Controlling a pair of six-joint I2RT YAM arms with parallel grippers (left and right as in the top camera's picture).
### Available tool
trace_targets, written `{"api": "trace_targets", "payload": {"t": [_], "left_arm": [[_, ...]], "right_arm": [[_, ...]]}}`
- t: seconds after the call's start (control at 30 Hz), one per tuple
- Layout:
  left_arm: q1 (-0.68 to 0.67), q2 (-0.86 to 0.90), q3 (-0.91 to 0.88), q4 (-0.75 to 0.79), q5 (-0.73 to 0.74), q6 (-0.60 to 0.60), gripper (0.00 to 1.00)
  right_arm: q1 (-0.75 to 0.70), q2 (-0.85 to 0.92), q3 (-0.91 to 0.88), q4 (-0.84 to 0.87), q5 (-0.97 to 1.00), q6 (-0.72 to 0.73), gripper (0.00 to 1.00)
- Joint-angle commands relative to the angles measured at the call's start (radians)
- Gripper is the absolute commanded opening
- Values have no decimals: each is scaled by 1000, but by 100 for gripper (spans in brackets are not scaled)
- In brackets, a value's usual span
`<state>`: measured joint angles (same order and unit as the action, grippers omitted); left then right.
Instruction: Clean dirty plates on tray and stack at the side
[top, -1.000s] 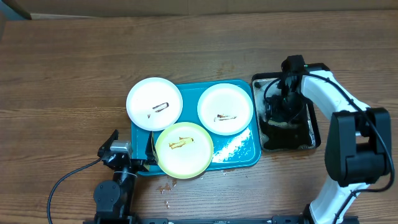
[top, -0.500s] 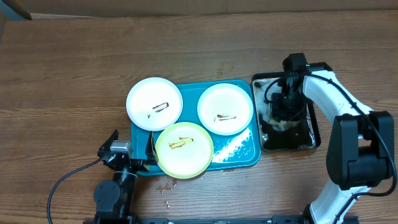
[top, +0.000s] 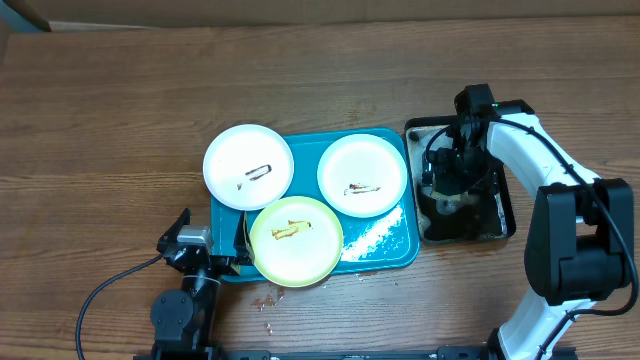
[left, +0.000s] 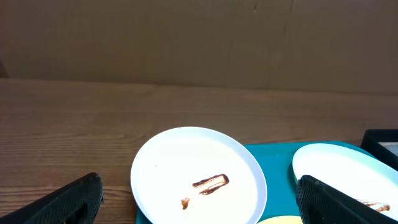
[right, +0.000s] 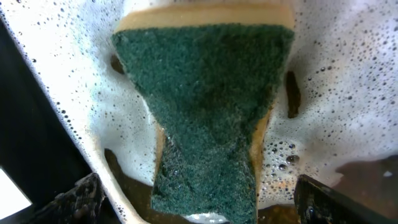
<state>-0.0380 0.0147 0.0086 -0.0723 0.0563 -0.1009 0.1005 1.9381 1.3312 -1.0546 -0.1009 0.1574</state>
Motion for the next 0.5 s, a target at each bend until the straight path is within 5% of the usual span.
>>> {"api": "trace_targets", "payload": {"t": [0.0, 0.33, 0.47], "left_arm": [[-2, -11, -4, -1, 3, 11, 100], [-2, -11, -4, -1, 3, 11, 100], [-2, -11, -4, -1, 3, 11, 100]], "right_arm": [[0, -20, -2, 8, -7, 4, 100], [0, 6, -3, 18, -10, 4, 100], [0, 6, -3, 20, -10, 3, 78]]}}
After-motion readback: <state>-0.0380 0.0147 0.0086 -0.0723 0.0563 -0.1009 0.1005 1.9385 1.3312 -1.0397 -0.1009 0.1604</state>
